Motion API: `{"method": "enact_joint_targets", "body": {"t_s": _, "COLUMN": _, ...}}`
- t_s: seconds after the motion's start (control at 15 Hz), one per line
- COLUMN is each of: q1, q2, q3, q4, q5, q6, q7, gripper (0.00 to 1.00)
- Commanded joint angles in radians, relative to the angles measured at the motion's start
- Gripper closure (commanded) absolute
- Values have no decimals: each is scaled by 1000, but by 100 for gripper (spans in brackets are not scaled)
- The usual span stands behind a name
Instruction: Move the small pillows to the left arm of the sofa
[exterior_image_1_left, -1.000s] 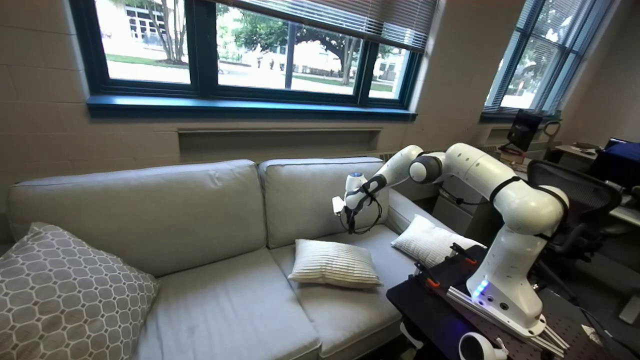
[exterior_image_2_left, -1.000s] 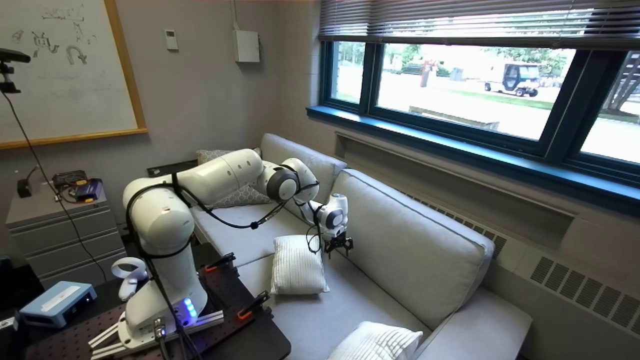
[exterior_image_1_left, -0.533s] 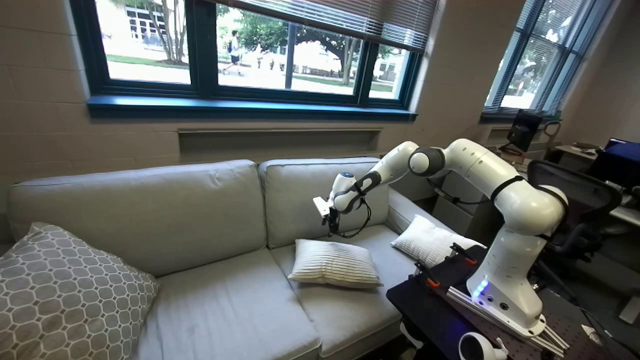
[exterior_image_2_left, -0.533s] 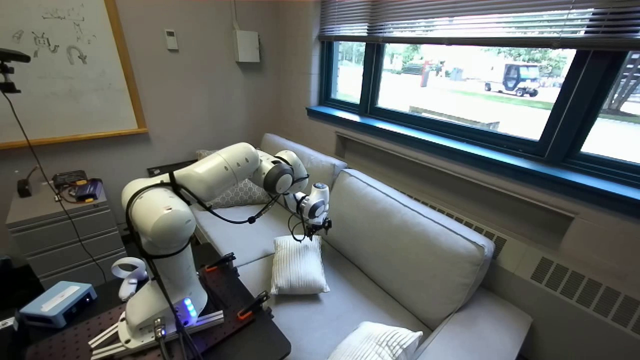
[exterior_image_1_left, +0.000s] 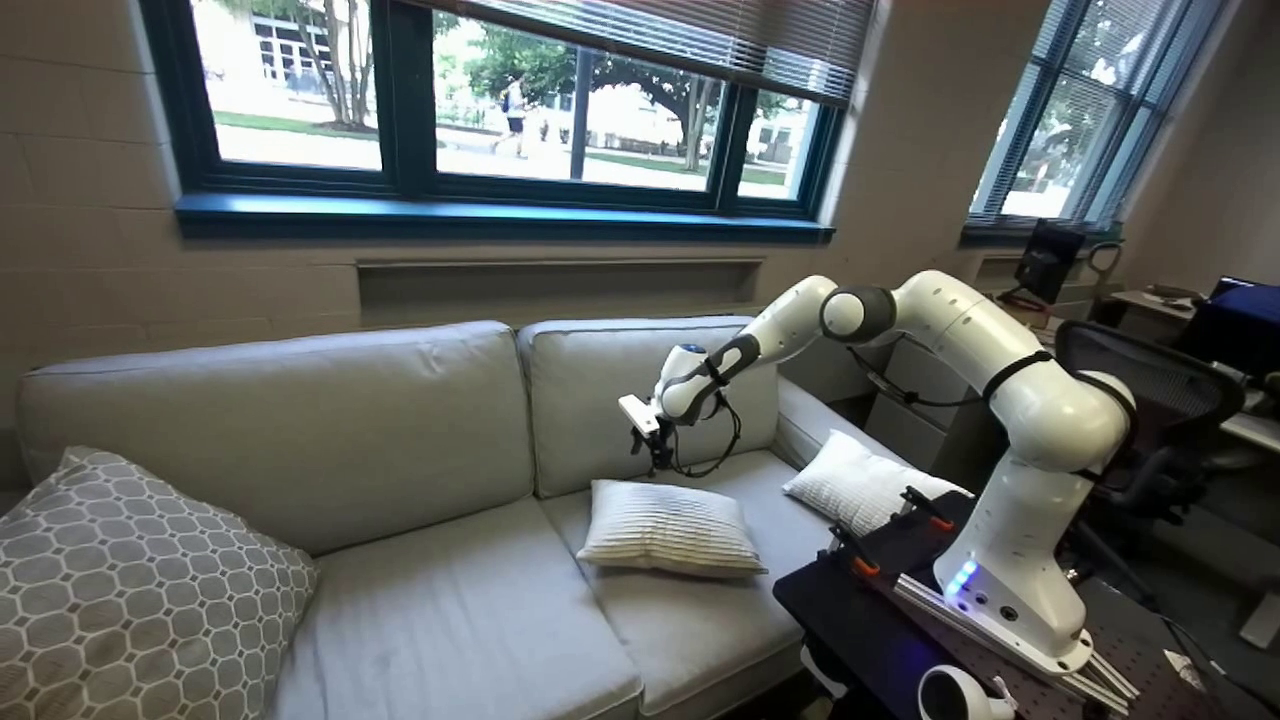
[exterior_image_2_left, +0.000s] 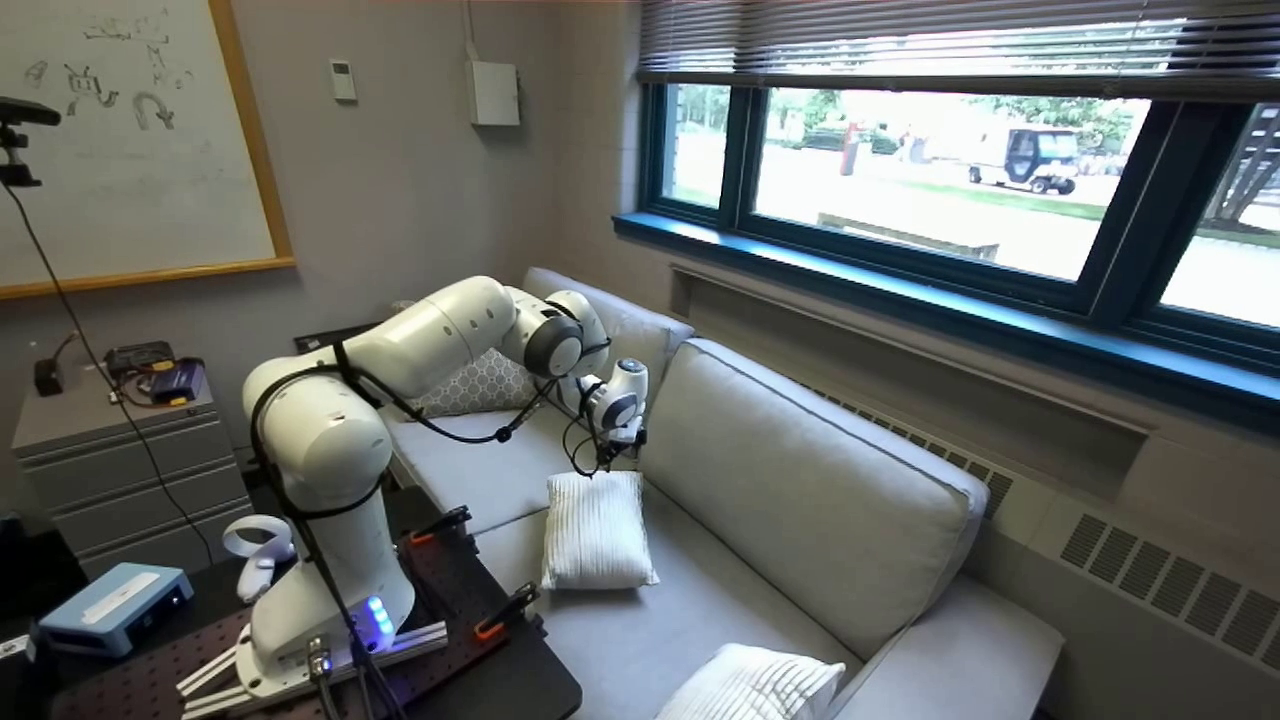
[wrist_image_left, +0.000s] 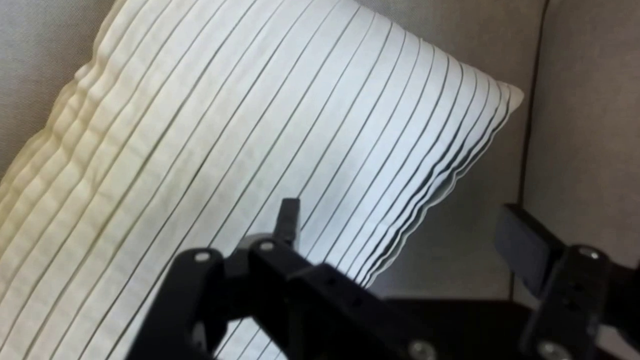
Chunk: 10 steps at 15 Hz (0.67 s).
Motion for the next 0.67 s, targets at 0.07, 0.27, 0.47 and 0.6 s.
{"method": "enact_joint_targets", "body": {"t_s": 0.07, "q1": 41, "q2": -3, "q3": -44, "q4": 5, "q5": 93, "q6": 1, "q7": -54, "gripper": 0}}
{"method": "enact_joint_targets", "body": {"t_s": 0.27, "q1": 53, "q2": 31, "q3": -55, "q4": 62, "q5": 138, "q6": -57, "q7": -70, "gripper": 0}}
{"method": "enact_joint_targets", "body": {"t_s": 0.47, "q1": 93, "q2": 73, "q3": -75, "q4": 141, "q5": 194, "q6": -118, "q7": -62, "gripper": 0}}
{"method": "enact_joint_targets", "body": {"t_s": 0.6, "q1": 127, "q2": 110, "q3": -90, "q4": 213, "q5": 220, "q6": -158, "q7": -28, "gripper": 0}}
